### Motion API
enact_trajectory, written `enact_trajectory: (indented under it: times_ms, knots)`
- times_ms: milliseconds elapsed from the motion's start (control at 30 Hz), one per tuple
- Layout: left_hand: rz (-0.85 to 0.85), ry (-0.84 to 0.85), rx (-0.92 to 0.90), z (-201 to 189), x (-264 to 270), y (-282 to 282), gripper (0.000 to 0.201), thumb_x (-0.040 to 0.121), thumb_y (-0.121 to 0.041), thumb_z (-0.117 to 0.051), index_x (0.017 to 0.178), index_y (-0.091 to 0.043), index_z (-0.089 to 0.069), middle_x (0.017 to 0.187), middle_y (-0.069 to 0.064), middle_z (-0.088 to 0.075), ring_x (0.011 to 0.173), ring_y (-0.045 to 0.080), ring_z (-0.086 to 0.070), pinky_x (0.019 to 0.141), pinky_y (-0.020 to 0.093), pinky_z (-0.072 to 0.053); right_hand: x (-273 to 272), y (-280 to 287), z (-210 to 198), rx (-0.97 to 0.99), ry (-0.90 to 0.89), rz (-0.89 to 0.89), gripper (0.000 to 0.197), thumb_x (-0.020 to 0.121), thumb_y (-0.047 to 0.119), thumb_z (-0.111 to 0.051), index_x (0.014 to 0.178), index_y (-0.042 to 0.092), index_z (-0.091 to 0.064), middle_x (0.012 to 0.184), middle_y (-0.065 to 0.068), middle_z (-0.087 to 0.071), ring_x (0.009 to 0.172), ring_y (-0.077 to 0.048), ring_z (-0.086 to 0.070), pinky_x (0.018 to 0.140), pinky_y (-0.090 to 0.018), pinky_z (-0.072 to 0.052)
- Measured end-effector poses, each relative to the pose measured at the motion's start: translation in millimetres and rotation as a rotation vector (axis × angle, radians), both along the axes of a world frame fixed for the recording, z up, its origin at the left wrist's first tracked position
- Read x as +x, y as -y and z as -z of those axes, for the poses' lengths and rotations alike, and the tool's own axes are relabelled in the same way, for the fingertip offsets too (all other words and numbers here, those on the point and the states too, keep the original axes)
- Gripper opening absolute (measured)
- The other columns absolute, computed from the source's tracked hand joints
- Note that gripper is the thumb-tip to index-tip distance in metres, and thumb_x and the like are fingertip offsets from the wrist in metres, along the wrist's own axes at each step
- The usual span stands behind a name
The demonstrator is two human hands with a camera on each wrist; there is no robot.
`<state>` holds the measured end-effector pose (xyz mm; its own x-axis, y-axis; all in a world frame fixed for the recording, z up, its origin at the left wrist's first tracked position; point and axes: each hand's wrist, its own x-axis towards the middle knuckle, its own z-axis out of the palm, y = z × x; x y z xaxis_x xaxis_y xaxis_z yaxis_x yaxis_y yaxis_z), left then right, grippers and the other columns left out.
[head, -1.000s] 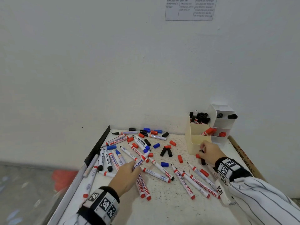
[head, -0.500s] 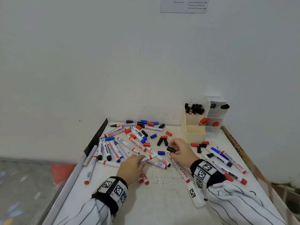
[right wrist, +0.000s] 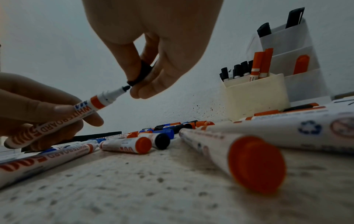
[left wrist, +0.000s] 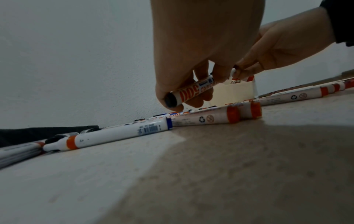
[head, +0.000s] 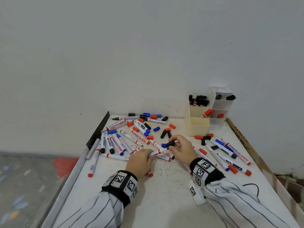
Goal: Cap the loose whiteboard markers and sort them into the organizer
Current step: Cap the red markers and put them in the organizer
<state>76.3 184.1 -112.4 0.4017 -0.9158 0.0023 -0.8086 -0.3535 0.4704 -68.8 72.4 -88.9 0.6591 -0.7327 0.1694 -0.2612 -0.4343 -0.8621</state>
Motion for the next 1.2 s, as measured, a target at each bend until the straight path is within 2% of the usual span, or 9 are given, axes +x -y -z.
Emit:
enact_trajectory:
  times_ms: [200,400,533,633,733,833,1033,1100,1200]
  knots:
    - [-0.026,-0.015,-0.015,-0.1,-0.6,-0.5,0.040,0.098,-0.036,-0.039,0.134,-0.020,-0.047,0.122,0.000,-0.056,0.112,0.016,-0.051,0.103,0.036,-0.039,1.5,1.3,1.4,-0.077,-0.063,0.057,0.025,0.086,0.001,-0.058,0.097,0.023,-0.053,0.104,0.001,-0.059,0.090,-0.006,-0.059,0.073,-0.009,-0.044]
    - [-0.022,-0.033,0.036,-0.6,4.3,-1.5,0.040,0.098,-0.038,-0.038,0.134,-0.024,-0.045,0.121,-0.001,-0.056,0.112,0.016,-0.050,0.105,0.039,-0.036,-1.3,1.1,1.5,-0.059,-0.117,0.012,0.027,0.087,0.006,-0.058,0.093,0.031,-0.054,0.090,0.002,-0.062,0.076,-0.012,-0.059,0.065,-0.016,-0.045]
    - [-0.026,-0.014,0.038,-4.4,3.4,-4.1,0.040,0.098,-0.041,-0.037,0.135,-0.028,-0.044,0.121,-0.003,-0.055,0.113,0.015,-0.050,0.104,0.042,-0.035,1.2,-2.6,2.1,-0.053,-0.173,-0.051,0.020,0.089,0.009,-0.056,0.096,0.027,-0.057,0.077,0.007,-0.057,0.065,-0.012,-0.051,0.060,-0.017,-0.044]
    - [0.035,-0.120,-0.068,-7.0,6.0,-6.6,0.037,0.095,-0.036,-0.046,0.130,-0.024,-0.050,0.115,-0.001,-0.055,0.103,0.011,-0.051,0.094,0.030,-0.044,4.5,-5.7,1.4,-0.029,-0.184,-0.038,0.009,0.094,0.024,-0.050,0.091,0.020,-0.059,0.074,0.006,-0.057,0.061,-0.008,-0.050,0.056,-0.013,-0.040]
    - [0.085,-0.190,-0.156,-11.9,8.8,-10.1,0.030,0.086,-0.025,-0.062,0.114,-0.021,-0.054,0.102,-0.005,-0.051,0.091,0.008,-0.049,0.078,0.014,-0.041,9.4,-8.2,2.4,-0.016,-0.220,-0.005,0.038,0.098,0.036,-0.038,0.070,0.013,-0.053,0.062,-0.003,-0.044,0.058,-0.014,-0.041,0.058,-0.026,-0.034]
    - [0.087,-0.179,-0.156,-14.0,8.4,-10.7,0.021,0.085,-0.019,-0.065,0.103,-0.019,-0.056,0.090,-0.010,-0.049,0.084,0.009,-0.049,0.069,0.009,-0.038,12.8,-12.3,0.5,-0.004,-0.193,0.038,0.046,0.099,0.035,-0.034,0.058,0.015,-0.042,0.055,-0.001,-0.032,0.053,-0.013,-0.033,0.055,-0.027,-0.027]
    - [0.114,-0.097,-0.189,-14.0,6.8,-11.5,0.036,0.092,-0.030,-0.054,0.125,-0.016,-0.059,0.111,-0.001,-0.065,0.097,0.012,-0.057,0.084,0.018,-0.041,11.7,-13.2,-1.6,-0.023,-0.185,0.059,0.045,0.100,0.032,-0.031,0.058,0.017,-0.038,0.056,0.000,-0.030,0.052,-0.012,-0.031,0.054,-0.025,-0.026]
    - [0.121,-0.095,-0.193,-12.8,4.6,-12.0,0.034,0.095,-0.030,-0.049,0.124,-0.015,-0.060,0.099,0.002,-0.067,0.085,0.012,-0.058,0.080,0.024,-0.046,13.5,-12.7,0.2,-0.041,-0.172,0.067,0.044,0.100,0.031,-0.030,0.059,0.018,-0.039,0.055,0.000,-0.031,0.052,-0.011,-0.032,0.053,-0.023,-0.026]
    - [0.167,-0.187,-0.169,-10.9,3.5,-10.1,0.025,0.097,-0.026,-0.044,0.102,-0.012,-0.065,0.071,0.000,-0.056,0.060,0.009,-0.047,0.068,0.032,-0.048,14.4,-12.1,1.1,-0.053,-0.164,0.067,0.043,0.101,0.031,-0.030,0.060,0.018,-0.039,0.055,0.001,-0.031,0.052,-0.010,-0.032,0.053,-0.023,-0.026]
